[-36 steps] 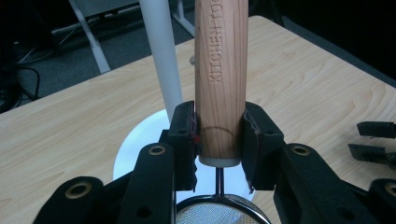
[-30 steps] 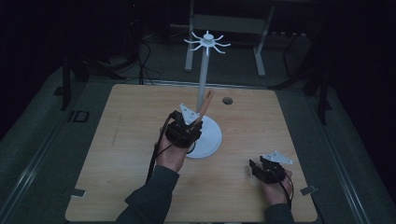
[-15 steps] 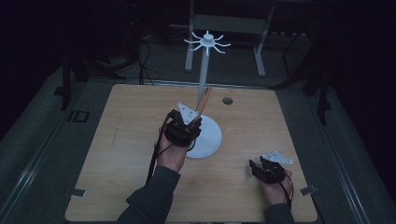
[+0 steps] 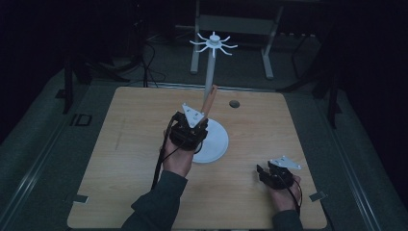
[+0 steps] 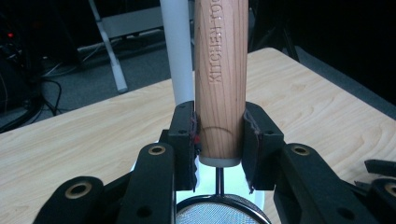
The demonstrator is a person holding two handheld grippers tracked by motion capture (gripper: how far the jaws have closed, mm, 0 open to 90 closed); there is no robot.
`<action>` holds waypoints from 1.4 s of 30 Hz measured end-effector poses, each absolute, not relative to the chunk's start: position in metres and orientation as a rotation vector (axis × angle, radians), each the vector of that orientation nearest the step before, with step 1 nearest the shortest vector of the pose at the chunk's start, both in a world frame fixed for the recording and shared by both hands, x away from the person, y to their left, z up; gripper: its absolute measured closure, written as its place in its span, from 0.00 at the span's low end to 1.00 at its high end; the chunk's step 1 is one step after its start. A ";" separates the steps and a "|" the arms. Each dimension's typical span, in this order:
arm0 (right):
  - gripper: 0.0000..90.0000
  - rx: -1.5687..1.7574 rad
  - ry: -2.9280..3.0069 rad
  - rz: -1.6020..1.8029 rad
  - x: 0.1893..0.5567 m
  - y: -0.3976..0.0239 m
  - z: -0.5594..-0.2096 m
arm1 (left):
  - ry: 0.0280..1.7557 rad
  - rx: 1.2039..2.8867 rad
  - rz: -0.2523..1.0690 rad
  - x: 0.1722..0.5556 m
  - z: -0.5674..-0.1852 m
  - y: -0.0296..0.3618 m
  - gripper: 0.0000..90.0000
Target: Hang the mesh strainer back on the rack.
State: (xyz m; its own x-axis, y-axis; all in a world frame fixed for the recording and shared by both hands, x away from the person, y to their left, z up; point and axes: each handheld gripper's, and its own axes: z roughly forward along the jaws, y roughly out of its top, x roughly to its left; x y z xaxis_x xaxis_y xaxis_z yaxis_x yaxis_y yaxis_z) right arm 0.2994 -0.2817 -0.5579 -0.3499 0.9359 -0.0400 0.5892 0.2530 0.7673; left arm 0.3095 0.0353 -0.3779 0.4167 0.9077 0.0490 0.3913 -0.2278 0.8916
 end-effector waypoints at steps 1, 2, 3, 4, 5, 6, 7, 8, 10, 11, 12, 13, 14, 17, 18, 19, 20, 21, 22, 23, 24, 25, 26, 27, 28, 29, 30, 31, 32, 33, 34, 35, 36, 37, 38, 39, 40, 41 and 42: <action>0.54 1.381 2.032 0.917 0.300 -0.282 -0.558 | 1.120 1.801 0.751 0.310 -0.377 0.035 0.76; 0.54 1.383 2.032 0.917 0.299 -0.282 -0.558 | 1.121 1.799 0.752 0.309 -0.377 0.036 0.76; 0.54 1.382 2.031 0.917 0.300 -0.282 -0.558 | 1.122 1.794 0.751 0.309 -0.376 0.036 0.76; 0.54 1.384 2.031 0.919 0.299 -0.282 -0.558 | 1.121 1.795 0.749 0.309 -0.376 0.036 0.76; 0.54 1.387 2.029 0.918 0.300 -0.282 -0.558 | 1.122 1.794 0.750 0.309 -0.375 0.036 0.77; 0.54 1.387 2.029 0.918 0.300 -0.282 -0.558 | 1.123 1.791 0.752 0.309 -0.375 0.036 0.77; 0.54 1.387 2.029 0.918 0.300 -0.283 -0.558 | 1.124 1.787 0.751 0.309 -0.375 0.036 0.77; 0.54 1.387 2.028 0.918 0.300 -0.283 -0.558 | 1.126 1.782 0.751 0.309 -0.375 0.036 0.77; 0.54 1.386 2.026 0.920 0.299 -0.283 -0.558 | 1.127 1.778 0.754 0.308 -0.374 0.036 0.77; 0.54 1.386 2.027 0.919 0.299 -0.282 -0.558 | 1.127 1.777 0.756 0.308 -0.374 0.037 0.77; 0.54 1.386 2.027 0.919 0.299 -0.282 -0.558 | 1.127 1.777 0.756 0.308 -0.374 0.037 0.77; 0.54 1.383 2.029 0.918 0.300 -0.282 -0.558 | 1.129 1.769 0.761 0.308 -0.373 0.037 0.77; 0.54 1.383 2.029 0.918 0.300 -0.282 -0.558 | 1.129 1.760 0.763 0.308 -0.373 0.037 0.77; 0.54 1.383 2.030 0.916 0.300 -0.282 -0.558 | 1.131 1.744 0.777 0.307 -0.370 0.038 0.77; 0.54 1.385 2.029 0.915 0.299 -0.282 -0.558 | 1.131 1.735 0.786 0.306 -0.370 0.038 0.77; 0.54 1.385 2.029 0.916 0.299 -0.282 -0.558 | 1.130 1.730 0.788 0.306 -0.369 0.038 0.77; 0.54 1.382 2.030 0.916 0.299 -0.282 -0.558 | 1.129 1.727 0.789 0.306 -0.368 0.038 0.77; 0.54 1.380 2.030 0.917 0.299 -0.282 -0.558 | 1.130 1.723 0.790 0.306 -0.368 0.038 0.77; 0.54 1.380 2.030 0.917 0.299 -0.282 -0.558 | 1.130 1.718 0.794 0.305 -0.367 0.038 0.77; 0.54 1.382 2.029 0.917 0.299 -0.282 -0.558 | 1.131 1.716 0.795 0.305 -0.367 0.038 0.77; 0.54 1.384 2.027 0.917 0.299 -0.283 -0.558 | 1.131 1.711 0.799 0.305 -0.366 0.037 0.77; 0.54 1.385 2.026 0.916 0.299 -0.283 -0.558 | 1.130 1.707 0.802 0.305 -0.365 0.037 0.77; 0.54 1.386 2.025 0.916 0.299 -0.283 -0.558 | 1.130 1.704 0.806 0.305 -0.365 0.037 0.77; 0.54 1.388 2.024 0.915 0.299 -0.283 -0.558 | 1.129 1.700 0.808 0.305 -0.364 0.037 0.77; 0.54 1.388 2.023 0.915 0.299 -0.283 -0.558 | 1.128 1.696 0.812 0.304 -0.363 0.037 0.77; 0.54 1.388 2.023 0.914 0.299 -0.283 -0.558 | 1.128 1.692 0.819 0.304 -0.362 0.037 0.77; 0.54 1.387 2.022 0.914 0.299 -0.283 -0.558 | 1.129 1.689 0.824 0.304 -0.362 0.037 0.77; 0.54 1.388 2.021 0.914 0.299 -0.283 -0.558 | 1.128 1.687 0.829 0.304 -0.361 0.037 0.77; 0.54 1.391 2.021 0.915 0.299 -0.283 -0.558 | 1.129 1.682 0.835 0.303 -0.361 0.037 0.77; 0.54 1.393 2.020 0.914 0.299 -0.283 -0.558 | 1.131 1.676 0.839 0.303 -0.360 0.037 0.77; 0.54 1.395 2.020 0.913 0.299 -0.283 -0.558 | 1.132 1.673 0.847 0.303 -0.360 0.038 0.77; 0.54 1.395 2.019 0.913 0.299 -0.283 -0.558 | 1.131 1.670 0.852 0.302 -0.360 0.038 0.77; 0.54 1.395 2.019 0.913 0.299 -0.283 -0.558 | 1.131 1.670 0.852 0.302 -0.360 0.038 0.77; 0.54 1.395 2.018 0.913 0.299 -0.283 -0.558 | 1.129 1.666 0.857 0.302 -0.360 0.038 0.77; 0.54 1.396 2.017 0.912 0.299 -0.283 -0.558 | 1.130 1.664 0.860 0.302 -0.359 0.038 0.77; 0.54 1.395 2.017 0.911 0.299 -0.284 -0.558 | 1.130 1.662 0.863 0.302 -0.359 0.037 0.77; 0.54 1.396 2.017 0.910 0.299 -0.284 -0.558 | 1.130 1.658 0.864 0.302 -0.359 0.037 0.77; 0.54 1.397 2.017 0.910 0.299 -0.284 -0.558 | 1.127 1.655 0.868 0.302 -0.358 0.037 0.77; 0.54 1.396 2.016 0.910 0.299 -0.284 -0.558 | 1.124 1.652 0.871 0.301 -0.358 0.037 0.77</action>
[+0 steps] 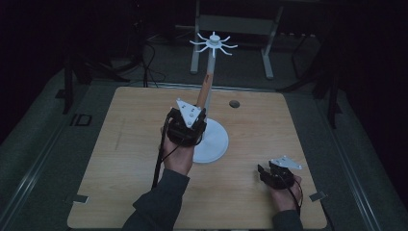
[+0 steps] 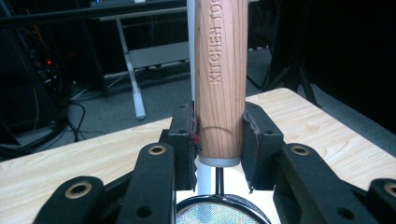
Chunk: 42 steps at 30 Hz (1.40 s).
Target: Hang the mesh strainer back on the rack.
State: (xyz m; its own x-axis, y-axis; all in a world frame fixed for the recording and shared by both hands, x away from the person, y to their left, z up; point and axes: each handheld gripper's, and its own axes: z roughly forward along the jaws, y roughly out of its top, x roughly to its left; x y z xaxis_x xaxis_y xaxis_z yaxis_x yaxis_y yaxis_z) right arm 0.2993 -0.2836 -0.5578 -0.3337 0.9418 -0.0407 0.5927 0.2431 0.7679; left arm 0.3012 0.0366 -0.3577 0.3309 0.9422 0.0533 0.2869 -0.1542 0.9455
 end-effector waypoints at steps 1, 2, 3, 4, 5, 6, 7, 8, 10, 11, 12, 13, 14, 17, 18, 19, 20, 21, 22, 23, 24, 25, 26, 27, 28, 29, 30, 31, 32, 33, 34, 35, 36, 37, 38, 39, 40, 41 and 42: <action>0.54 1.396 2.016 0.909 0.299 -0.284 -0.558 | 1.119 1.647 0.875 0.301 -0.357 0.036 0.77; 0.54 1.395 2.016 0.909 0.299 -0.284 -0.558 | 1.119 1.645 0.880 0.301 -0.357 0.036 0.77; 0.54 1.397 2.016 0.909 0.299 -0.284 -0.558 | 1.119 1.639 0.884 0.300 -0.356 0.035 0.77; 0.54 1.396 2.016 0.909 0.299 -0.284 -0.558 | 1.119 1.635 0.888 0.300 -0.356 0.035 0.77; 0.54 1.396 2.016 0.908 0.299 -0.284 -0.558 | 1.118 1.634 0.898 0.300 -0.355 0.035 0.77; 0.54 1.396 2.015 0.910 0.299 -0.284 -0.558 | 1.119 1.629 0.908 0.299 -0.355 0.034 0.77; 0.54 1.394 2.015 0.910 0.299 -0.284 -0.558 | 1.117 1.628 0.918 0.299 -0.354 0.034 0.77; 0.54 1.396 2.013 0.910 0.299 -0.284 -0.558 | 1.116 1.623 0.926 0.298 -0.354 0.033 0.77; 0.54 1.399 2.012 0.911 0.299 -0.284 -0.558 | 1.115 1.618 0.938 0.298 -0.352 0.032 0.77; 0.54 1.399 2.012 0.911 0.299 -0.284 -0.558 | 1.115 1.616 0.945 0.298 -0.352 0.031 0.77; 0.54 1.399 2.012 0.911 0.299 -0.284 -0.558 | 1.115 1.609 0.951 0.298 -0.351 0.031 0.77; 0.54 1.399 2.012 0.911 0.299 -0.284 -0.558 | 1.115 1.606 0.958 0.298 -0.350 0.031 0.77; 0.54 1.397 2.014 0.909 0.299 -0.284 -0.558 | 1.116 1.600 0.962 0.298 -0.350 0.030 0.77; 0.54 1.397 2.012 0.909 0.299 -0.284 -0.558 | 1.117 1.588 0.979 0.297 -0.348 0.030 0.77; 0.54 1.398 2.015 0.909 0.300 -0.284 -0.558 | 1.116 1.584 0.987 0.297 -0.348 0.030 0.77; 0.54 1.398 2.015 0.909 0.300 -0.284 -0.558 | 1.116 1.579 0.992 0.297 -0.347 0.030 0.77; 0.54 1.398 2.015 0.908 0.300 -0.284 -0.558 | 1.118 1.574 0.996 0.297 -0.347 0.031 0.77; 0.54 1.400 2.015 0.909 0.300 -0.284 -0.558 | 1.121 1.570 0.996 0.297 -0.347 0.031 0.77; 0.54 1.400 2.014 0.909 0.299 -0.284 -0.558 | 1.126 1.567 0.994 0.297 -0.346 0.032 0.77; 0.54 1.400 2.014 0.909 0.299 -0.284 -0.558 | 1.130 1.560 0.994 0.298 -0.346 0.032 0.77; 0.54 1.401 2.014 0.910 0.299 -0.284 -0.558 | 1.133 1.553 0.994 0.298 -0.346 0.033 0.77; 0.54 1.401 2.014 0.910 0.299 -0.284 -0.558 | 1.136 1.547 0.993 0.298 -0.346 0.033 0.77; 0.54 1.401 2.013 0.910 0.300 -0.284 -0.558 | 1.137 1.544 0.995 0.298 -0.345 0.033 0.77; 0.54 1.402 2.013 0.910 0.300 -0.284 -0.558 | 1.138 1.539 0.996 0.298 -0.345 0.034 0.77; 0.54 1.401 2.014 0.910 0.300 -0.284 -0.558 | 1.138 1.539 0.995 0.298 -0.345 0.034 0.77; 0.54 1.401 2.014 0.909 0.300 -0.284 -0.558 | 1.140 1.535 0.995 0.298 -0.345 0.034 0.77; 0.54 1.402 2.015 0.909 0.300 -0.284 -0.558 | 1.142 1.529 0.994 0.298 -0.344 0.035 0.77; 0.54 1.401 2.015 0.909 0.300 -0.284 -0.558 | 1.142 1.527 0.993 0.298 -0.344 0.035 0.77; 0.54 1.401 2.016 0.909 0.300 -0.284 -0.558 | 1.142 1.523 0.991 0.298 -0.343 0.035 0.77; 0.54 1.401 2.016 0.909 0.300 -0.284 -0.558 | 1.143 1.520 0.994 0.297 -0.342 0.035 0.77; 0.54 1.401 2.016 0.909 0.300 -0.284 -0.558 | 1.143 1.515 0.996 0.297 -0.341 0.036 0.77; 0.54 1.401 2.016 0.909 0.300 -0.284 -0.558 | 1.143 1.509 0.997 0.297 -0.340 0.036 0.77; 0.54 1.402 2.015 0.910 0.300 -0.284 -0.558 | 1.145 1.506 0.994 0.297 -0.339 0.036 0.77; 0.54 1.403 2.015 0.910 0.300 -0.284 -0.558 | 1.148 1.501 0.992 0.297 -0.338 0.036 0.77; 0.54 1.405 2.014 0.910 0.300 -0.284 -0.558 | 1.152 1.498 0.992 0.296 -0.337 0.036 0.77; 0.54 1.406 2.014 0.910 0.300 -0.284 -0.558 | 1.154 1.491 0.994 0.297 -0.336 0.036 0.77; 0.54 1.406 2.014 0.910 0.300 -0.284 -0.558 | 1.155 1.489 0.995 0.297 -0.336 0.036 0.77; 0.54 1.407 2.014 0.910 0.299 -0.284 -0.558 | 1.156 1.484 0.996 0.297 -0.336 0.036 0.77; 0.54 1.407 2.013 0.910 0.299 -0.284 -0.558 | 1.159 1.479 0.997 0.296 -0.335 0.036 0.77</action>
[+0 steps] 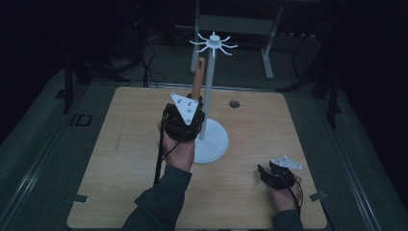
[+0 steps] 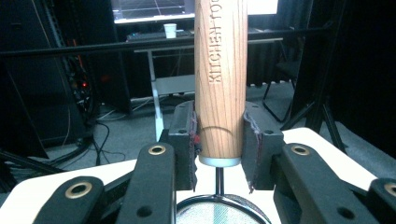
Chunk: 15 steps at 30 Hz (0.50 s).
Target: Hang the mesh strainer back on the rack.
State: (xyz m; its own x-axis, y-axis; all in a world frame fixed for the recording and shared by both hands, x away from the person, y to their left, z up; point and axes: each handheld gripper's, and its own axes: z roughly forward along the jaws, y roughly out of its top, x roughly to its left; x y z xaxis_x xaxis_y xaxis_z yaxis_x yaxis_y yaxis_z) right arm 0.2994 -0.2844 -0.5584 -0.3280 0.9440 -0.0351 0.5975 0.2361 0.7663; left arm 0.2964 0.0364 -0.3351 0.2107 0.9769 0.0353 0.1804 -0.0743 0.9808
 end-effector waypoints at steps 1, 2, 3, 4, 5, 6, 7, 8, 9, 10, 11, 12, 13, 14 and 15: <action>0.54 1.407 2.013 0.909 0.299 -0.284 -0.558 | 1.160 1.474 1.000 0.296 -0.335 0.037 0.77; 0.54 1.404 2.012 0.909 0.299 -0.285 -0.558 | 1.162 1.470 1.000 0.296 -0.334 0.037 0.77; 0.54 1.405 2.010 0.909 0.299 -0.285 -0.558 | 1.164 1.465 1.001 0.296 -0.334 0.037 0.77; 0.54 1.405 2.010 0.909 0.299 -0.285 -0.558 | 1.165 1.463 1.005 0.296 -0.333 0.038 0.77; 0.54 1.406 2.010 0.908 0.299 -0.285 -0.558 | 1.168 1.464 1.005 0.296 -0.332 0.039 0.77; 0.54 1.405 2.010 0.907 0.300 -0.285 -0.558 | 1.173 1.458 1.006 0.296 -0.332 0.040 0.77; 0.54 1.405 2.010 0.907 0.300 -0.285 -0.558 | 1.173 1.458 1.006 0.296 -0.332 0.040 0.77; 0.54 1.404 2.009 0.907 0.300 -0.285 -0.558 | 1.176 1.451 1.005 0.296 -0.330 0.042 0.77; 0.54 1.406 2.009 0.908 0.299 -0.285 -0.558 | 1.176 1.446 1.005 0.296 -0.329 0.043 0.77; 0.54 1.406 2.010 0.907 0.299 -0.285 -0.558 | 1.175 1.445 1.005 0.296 -0.327 0.043 0.77; 0.54 1.406 2.010 0.907 0.299 -0.285 -0.558 | 1.175 1.441 1.006 0.296 -0.326 0.044 0.77; 0.54 1.405 2.010 0.907 0.300 -0.285 -0.558 | 1.174 1.440 1.005 0.296 -0.325 0.044 0.77; 0.54 1.404 2.009 0.907 0.300 -0.285 -0.558 | 1.174 1.440 1.005 0.296 -0.324 0.044 0.77; 0.54 1.404 2.009 0.908 0.300 -0.285 -0.558 | 1.174 1.438 1.004 0.297 -0.322 0.044 0.77; 0.54 1.404 2.009 0.907 0.299 -0.285 -0.558 | 1.172 1.438 1.007 0.298 -0.321 0.044 0.77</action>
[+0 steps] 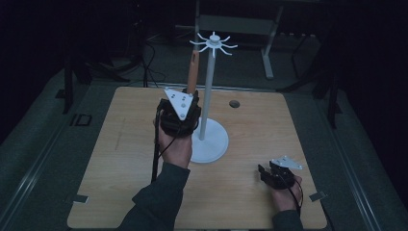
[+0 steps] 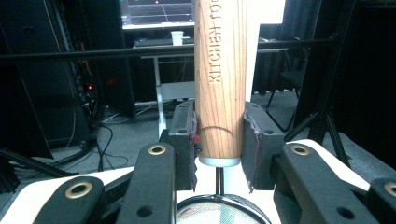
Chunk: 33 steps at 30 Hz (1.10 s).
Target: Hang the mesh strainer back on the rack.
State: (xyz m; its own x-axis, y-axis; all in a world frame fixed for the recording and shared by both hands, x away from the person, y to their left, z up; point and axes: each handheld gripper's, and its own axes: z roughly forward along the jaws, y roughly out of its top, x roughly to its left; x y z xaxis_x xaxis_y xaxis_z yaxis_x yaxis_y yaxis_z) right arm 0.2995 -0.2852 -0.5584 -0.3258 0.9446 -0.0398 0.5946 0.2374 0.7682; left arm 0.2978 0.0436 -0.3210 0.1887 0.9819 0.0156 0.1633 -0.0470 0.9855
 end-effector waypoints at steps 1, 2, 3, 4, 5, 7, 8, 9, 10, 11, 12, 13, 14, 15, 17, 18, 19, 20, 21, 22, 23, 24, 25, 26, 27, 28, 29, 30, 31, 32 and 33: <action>0.54 1.405 2.009 0.908 0.299 -0.285 -0.558 | 1.172 1.439 1.010 0.298 -0.320 0.044 0.77; 0.54 1.405 2.008 0.908 0.299 -0.285 -0.558 | 1.172 1.439 1.009 0.299 -0.318 0.044 0.77; 0.54 1.405 2.008 0.909 0.299 -0.285 -0.558 | 1.175 1.434 1.011 0.300 -0.317 0.043 0.77; 0.54 1.406 2.007 0.910 0.299 -0.286 -0.558 | 1.176 1.436 1.010 0.301 -0.317 0.043 0.77; 0.54 1.406 2.007 0.911 0.299 -0.286 -0.558 | 1.177 1.441 1.009 0.301 -0.316 0.043 0.77; 0.54 1.407 2.007 0.911 0.299 -0.286 -0.558 | 1.180 1.443 1.008 0.303 -0.316 0.043 0.77; 0.54 1.407 2.007 0.911 0.299 -0.286 -0.558 | 1.183 1.443 1.005 0.304 -0.315 0.043 0.77; 0.54 1.406 2.006 0.911 0.299 -0.286 -0.558 | 1.189 1.442 1.003 0.305 -0.315 0.043 0.77; 0.54 1.405 2.006 0.912 0.299 -0.286 -0.558 | 1.192 1.444 1.001 0.306 -0.315 0.043 0.77; 0.54 1.403 2.006 0.912 0.299 -0.286 -0.558 | 1.195 1.448 0.997 0.308 -0.315 0.043 0.77; 0.54 1.403 2.005 0.912 0.299 -0.286 -0.558 | 1.196 1.450 0.992 0.309 -0.315 0.043 0.77; 0.54 1.408 2.003 0.913 0.299 -0.286 -0.558 | 1.197 1.455 0.987 0.310 -0.315 0.043 0.77; 0.54 1.410 2.003 0.913 0.299 -0.286 -0.558 | 1.198 1.459 0.984 0.312 -0.315 0.043 0.77; 0.54 1.410 2.003 0.913 0.299 -0.286 -0.558 | 1.198 1.465 0.979 0.313 -0.314 0.043 0.77; 0.54 1.407 2.004 0.913 0.299 -0.286 -0.558 | 1.196 1.471 0.964 0.315 -0.314 0.043 0.77; 0.54 1.406 2.005 0.913 0.299 -0.286 -0.558 | 1.195 1.471 0.961 0.316 -0.313 0.043 0.77; 0.54 1.406 2.005 0.913 0.299 -0.286 -0.558 | 1.193 1.476 0.951 0.317 -0.313 0.043 0.77; 0.54 1.407 2.005 0.914 0.299 -0.286 -0.558 | 1.192 1.481 0.943 0.319 -0.313 0.042 0.77; 0.54 1.407 2.005 0.914 0.299 -0.286 -0.558 | 1.192 1.481 0.943 0.319 -0.313 0.042 0.77; 0.54 1.408 2.003 0.914 0.299 -0.286 -0.558 | 1.188 1.500 0.919 0.322 -0.312 0.042 0.77; 0.54 1.409 2.003 0.915 0.299 -0.286 -0.558 | 1.186 1.504 0.910 0.323 -0.312 0.042 0.77; 0.54 1.409 2.003 0.915 0.299 -0.286 -0.558 | 1.184 1.511 0.902 0.325 -0.312 0.042 0.77; 0.54 1.408 2.003 0.915 0.299 -0.286 -0.557 | 1.184 1.517 0.890 0.326 -0.312 0.042 0.77; 0.54 1.408 2.002 0.916 0.299 -0.286 -0.557 | 1.182 1.523 0.886 0.327 -0.313 0.042 0.77; 0.54 1.410 2.001 0.916 0.299 -0.286 -0.557 | 1.181 1.533 0.877 0.328 -0.313 0.041 0.77; 0.54 1.411 2.001 0.915 0.299 -0.286 -0.557 | 1.181 1.539 0.874 0.329 -0.313 0.041 0.77; 0.54 1.410 2.002 0.915 0.299 -0.286 -0.557 | 1.183 1.540 0.877 0.329 -0.313 0.041 0.77; 0.53 1.410 2.001 0.916 0.299 -0.286 -0.557 | 1.187 1.536 0.877 0.329 -0.314 0.041 0.76; 0.53 1.410 2.002 0.916 0.299 -0.286 -0.557 | 1.189 1.535 0.871 0.329 -0.314 0.042 0.76; 0.53 1.409 2.003 0.914 0.299 -0.287 -0.558 | 1.191 1.533 0.872 0.329 -0.314 0.042 0.73; 0.53 1.409 2.003 0.914 0.299 -0.287 -0.558 | 1.191 1.533 0.872 0.329 -0.314 0.042 0.68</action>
State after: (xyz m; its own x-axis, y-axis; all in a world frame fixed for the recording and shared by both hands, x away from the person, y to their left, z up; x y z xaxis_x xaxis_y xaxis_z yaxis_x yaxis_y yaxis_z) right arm 0.2993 -0.2865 -0.5575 -0.3222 0.9460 -0.0341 0.5940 0.2301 0.7708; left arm 0.3295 0.0424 -0.3143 0.2642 0.9642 -0.0238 0.2688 -0.0499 0.9619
